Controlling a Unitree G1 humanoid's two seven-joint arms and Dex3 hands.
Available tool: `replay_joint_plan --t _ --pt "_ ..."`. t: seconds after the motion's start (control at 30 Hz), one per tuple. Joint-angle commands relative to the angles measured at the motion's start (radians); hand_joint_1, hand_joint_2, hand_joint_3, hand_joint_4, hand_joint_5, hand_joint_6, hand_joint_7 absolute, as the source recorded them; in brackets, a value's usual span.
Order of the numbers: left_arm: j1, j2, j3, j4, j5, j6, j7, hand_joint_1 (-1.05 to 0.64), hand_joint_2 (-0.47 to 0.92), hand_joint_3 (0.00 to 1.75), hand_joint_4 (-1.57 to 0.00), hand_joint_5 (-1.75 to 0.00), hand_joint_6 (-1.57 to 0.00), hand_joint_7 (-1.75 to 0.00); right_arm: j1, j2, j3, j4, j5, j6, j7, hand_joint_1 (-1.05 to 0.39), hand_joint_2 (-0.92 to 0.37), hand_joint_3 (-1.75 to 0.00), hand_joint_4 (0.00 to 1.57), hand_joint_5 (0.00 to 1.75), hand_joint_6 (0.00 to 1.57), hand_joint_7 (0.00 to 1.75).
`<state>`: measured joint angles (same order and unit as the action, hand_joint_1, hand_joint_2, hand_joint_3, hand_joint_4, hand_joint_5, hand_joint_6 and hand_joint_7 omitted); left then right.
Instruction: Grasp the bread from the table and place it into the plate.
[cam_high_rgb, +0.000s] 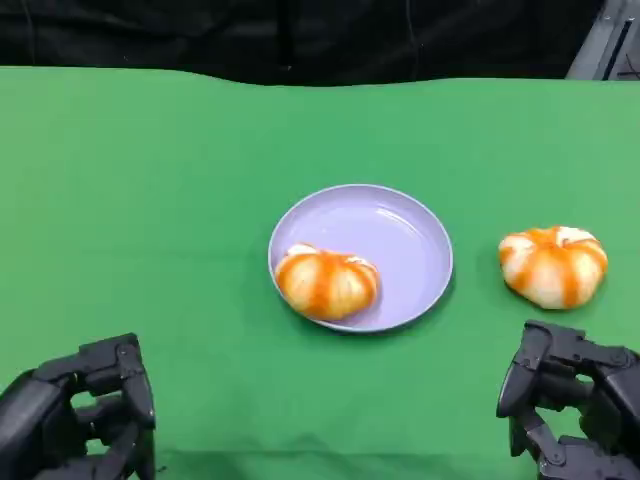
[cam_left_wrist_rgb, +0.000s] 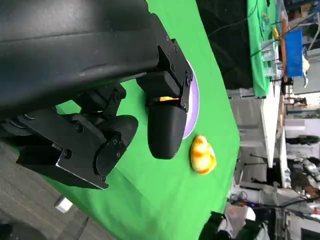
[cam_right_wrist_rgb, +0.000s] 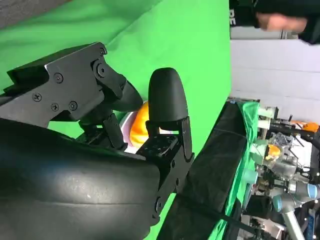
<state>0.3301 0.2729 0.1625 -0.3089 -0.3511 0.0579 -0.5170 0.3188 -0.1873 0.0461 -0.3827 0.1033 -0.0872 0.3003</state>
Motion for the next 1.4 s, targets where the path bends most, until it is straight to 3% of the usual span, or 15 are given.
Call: replay_joint_plan --t 0.03,0.3,0.4,0.6,0.77,0.97,1.4 --pt "0.005 0.014 -0.004 -0.024 0.033 -0.009 0.022 0.13 0.66 1.24 -0.85 -1.75 -0.68 -1.74 0.014 -0.008 -0.014 -0.033 0.012 0.006 -0.003 0.02 -0.66 -1.04 0.76 1.75 0.71 1.53" --pt "0.049 0.028 -0.037 -0.124 0.152 -0.007 0.064 0.14 0.64 1.22 -0.77 -1.75 -0.65 -1.67 0.052 -0.021 -0.045 -0.091 0.042 0.013 0.006 0.02 -0.68 -1.06 0.77 1.75 0.71 1.54" --pt "0.07 0.05 -0.073 -0.182 0.233 0.022 0.083 0.14 0.69 1.08 -0.72 -1.75 -0.65 -1.58 0.074 -0.025 -0.071 -0.109 0.043 -0.003 0.006 -0.04 -0.69 -1.05 0.76 1.75 0.68 1.54" --pt "0.034 0.101 -0.123 -0.16 0.309 0.016 0.066 0.14 0.8 0.83 -0.71 -1.74 -0.72 -1.32 0.063 -0.037 -0.071 -0.102 0.059 0.042 0.028 -0.06 -0.72 -1.01 0.73 1.75 0.65 1.55" --pt "0.01 0.089 -0.121 -0.117 0.318 -0.012 0.082 0.15 0.79 0.82 -0.73 -1.75 -0.74 -1.31 0.037 -0.03 -0.064 -0.059 0.048 0.021 0.032 -0.05 -0.72 -1.0 0.73 1.75 0.65 1.56" --pt "-0.003 0.082 -0.115 -0.08 0.31 -0.043 0.089 0.16 0.7 0.97 -0.72 -1.75 -0.75 -1.31 0.027 -0.028 -0.064 -0.053 0.053 0.042 0.027 -0.04 -0.7 -1.01 0.73 1.75 0.65 1.55" --pt "0.01 0.052 -0.098 -0.092 0.276 -0.046 0.111 0.18 0.68 1.01 -0.77 -1.75 -0.76 -1.33 0.03 -0.025 -0.062 -0.05 0.048 0.03 0.028 -0.03 -0.68 -1.03 0.72 1.75 0.66 1.55"
